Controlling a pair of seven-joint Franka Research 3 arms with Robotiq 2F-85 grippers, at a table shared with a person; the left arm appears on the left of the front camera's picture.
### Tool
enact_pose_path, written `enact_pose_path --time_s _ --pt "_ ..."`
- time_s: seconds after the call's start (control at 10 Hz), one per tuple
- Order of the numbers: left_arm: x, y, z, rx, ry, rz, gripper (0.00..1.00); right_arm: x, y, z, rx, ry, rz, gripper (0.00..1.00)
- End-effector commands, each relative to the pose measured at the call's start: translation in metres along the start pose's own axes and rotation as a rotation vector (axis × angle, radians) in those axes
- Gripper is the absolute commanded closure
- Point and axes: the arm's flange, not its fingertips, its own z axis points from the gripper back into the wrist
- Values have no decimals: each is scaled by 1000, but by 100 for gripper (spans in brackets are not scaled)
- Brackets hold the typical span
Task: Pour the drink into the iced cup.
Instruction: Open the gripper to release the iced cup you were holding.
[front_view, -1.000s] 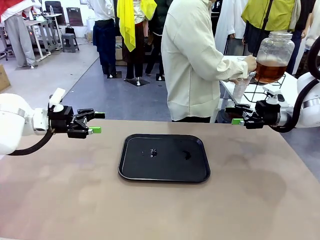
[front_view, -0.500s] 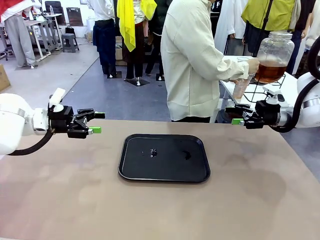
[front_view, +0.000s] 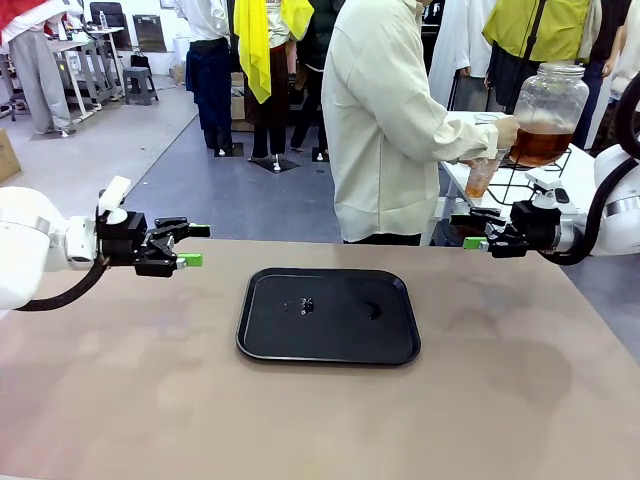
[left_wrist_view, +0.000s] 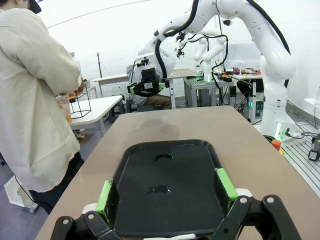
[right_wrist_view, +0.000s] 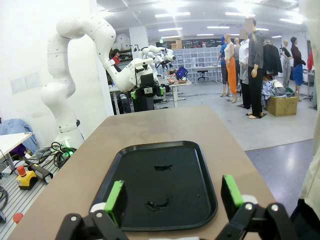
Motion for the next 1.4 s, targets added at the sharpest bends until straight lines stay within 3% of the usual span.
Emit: enact_pose_path --time_s 0.0,1.3 --pt "2 2 -1 3 6 -3 0 2 0 -1 1 1 -2 0" --pt "2 2 -1 3 6 -3 0 2 0 -1 1 1 -2 0"
